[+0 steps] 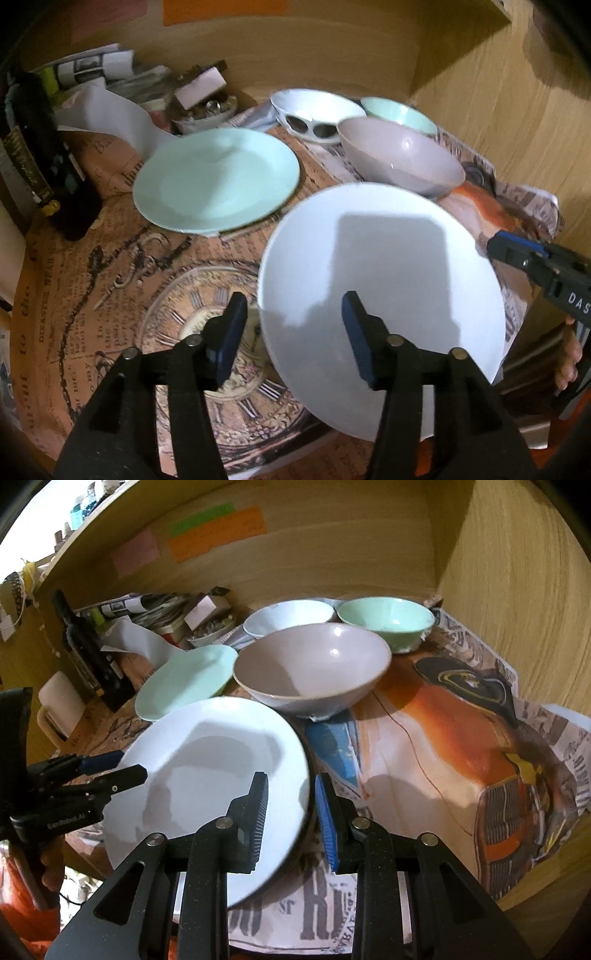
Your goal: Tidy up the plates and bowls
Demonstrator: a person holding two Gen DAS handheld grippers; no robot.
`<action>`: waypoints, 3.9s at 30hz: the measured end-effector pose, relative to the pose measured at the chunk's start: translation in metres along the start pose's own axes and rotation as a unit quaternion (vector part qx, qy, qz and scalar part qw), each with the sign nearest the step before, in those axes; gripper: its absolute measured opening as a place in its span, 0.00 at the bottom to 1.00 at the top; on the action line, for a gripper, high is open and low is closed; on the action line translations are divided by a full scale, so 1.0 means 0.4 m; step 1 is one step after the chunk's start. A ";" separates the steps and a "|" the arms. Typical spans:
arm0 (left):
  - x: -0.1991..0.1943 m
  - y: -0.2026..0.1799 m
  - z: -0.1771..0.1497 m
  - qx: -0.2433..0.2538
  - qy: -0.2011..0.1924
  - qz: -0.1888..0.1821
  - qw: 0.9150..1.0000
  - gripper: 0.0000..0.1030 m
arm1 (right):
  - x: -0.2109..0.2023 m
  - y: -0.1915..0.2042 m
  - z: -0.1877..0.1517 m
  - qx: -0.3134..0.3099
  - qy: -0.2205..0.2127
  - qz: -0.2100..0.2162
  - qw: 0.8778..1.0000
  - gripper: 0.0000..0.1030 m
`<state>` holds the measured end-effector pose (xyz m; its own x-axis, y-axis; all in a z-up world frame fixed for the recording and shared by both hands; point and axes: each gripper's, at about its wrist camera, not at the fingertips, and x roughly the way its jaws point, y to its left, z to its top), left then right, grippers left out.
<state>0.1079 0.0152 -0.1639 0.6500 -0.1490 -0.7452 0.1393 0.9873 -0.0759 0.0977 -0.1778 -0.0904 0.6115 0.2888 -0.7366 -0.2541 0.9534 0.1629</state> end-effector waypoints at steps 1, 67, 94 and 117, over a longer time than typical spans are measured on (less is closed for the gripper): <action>-0.009 0.005 0.003 -0.001 -0.009 0.004 1.000 0.56 | -0.002 0.007 0.007 -0.004 -0.003 0.002 1.000 0.24; 0.204 0.366 0.203 -0.090 0.067 0.023 0.993 0.35 | 0.520 0.226 0.378 -0.127 0.243 0.019 0.962 0.34; 0.183 0.390 0.186 -0.087 0.065 0.015 0.994 0.25 | 0.564 0.307 0.323 -0.173 0.233 -0.015 0.957 0.26; 0.034 0.356 0.184 -0.088 0.001 0.038 0.995 0.25 | 0.394 0.247 0.334 -0.117 0.147 0.044 0.981 0.18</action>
<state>0.1914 0.1497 -0.1361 0.6529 -0.0736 -0.7539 -0.0427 0.9901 -0.1336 0.2691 -0.0263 -0.1027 0.3467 0.2983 -0.8893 -0.4813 0.8703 0.1044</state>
